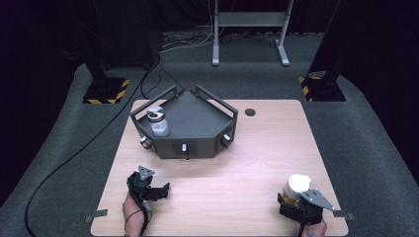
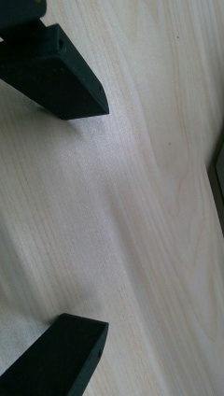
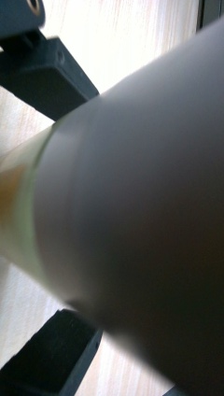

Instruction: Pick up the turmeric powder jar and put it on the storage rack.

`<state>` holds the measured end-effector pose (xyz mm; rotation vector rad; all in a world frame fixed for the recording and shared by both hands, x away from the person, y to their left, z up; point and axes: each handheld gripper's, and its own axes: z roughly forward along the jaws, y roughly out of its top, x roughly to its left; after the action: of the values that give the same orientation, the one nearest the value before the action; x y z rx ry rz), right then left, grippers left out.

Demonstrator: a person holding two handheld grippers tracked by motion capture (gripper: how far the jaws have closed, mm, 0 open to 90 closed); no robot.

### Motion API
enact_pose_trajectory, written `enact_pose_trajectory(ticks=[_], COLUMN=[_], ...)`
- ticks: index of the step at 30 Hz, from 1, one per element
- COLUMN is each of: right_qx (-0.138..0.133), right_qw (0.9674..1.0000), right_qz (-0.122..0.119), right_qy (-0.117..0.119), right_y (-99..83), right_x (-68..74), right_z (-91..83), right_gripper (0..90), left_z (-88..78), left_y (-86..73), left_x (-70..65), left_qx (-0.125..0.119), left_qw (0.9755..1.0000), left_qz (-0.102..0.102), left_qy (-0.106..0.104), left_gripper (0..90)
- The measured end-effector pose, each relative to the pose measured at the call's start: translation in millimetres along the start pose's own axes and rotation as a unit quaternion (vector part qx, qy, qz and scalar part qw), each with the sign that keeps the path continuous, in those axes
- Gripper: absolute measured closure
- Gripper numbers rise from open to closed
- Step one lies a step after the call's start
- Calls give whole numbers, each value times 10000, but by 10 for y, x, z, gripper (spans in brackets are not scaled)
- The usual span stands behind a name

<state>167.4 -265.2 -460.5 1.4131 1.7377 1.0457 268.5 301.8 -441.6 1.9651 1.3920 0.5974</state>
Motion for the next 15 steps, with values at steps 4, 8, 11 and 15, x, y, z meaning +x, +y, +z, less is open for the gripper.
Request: enact_pose_trajectory(ticks=[4, 8, 11, 15], right_qx=[-80, -129, -142, -114], right_qw=[10000, 9999, 9998, 9998], right_qz=[-8, 28, 20, -21], right_qy=[26, 76, 104, 177], right_y=[-13, -36, -48, -44], right_x=[5, -17, -25, -34], right_z=[13, 19, 22, 32], right_gripper=[122, 186, 236, 292], left_z=[0, 0, 0, 0], left_y=[0, 0, 0, 0], left_x=[0, 0, 0, 0], left_qx=[1, -1, 1, 1], left_qw=[10000, 10000, 10000, 10000], left_qz=[1, -1, 0, 2], left_qy=[0, 0, 0, 0], left_gripper=[1, 1, 1, 1])
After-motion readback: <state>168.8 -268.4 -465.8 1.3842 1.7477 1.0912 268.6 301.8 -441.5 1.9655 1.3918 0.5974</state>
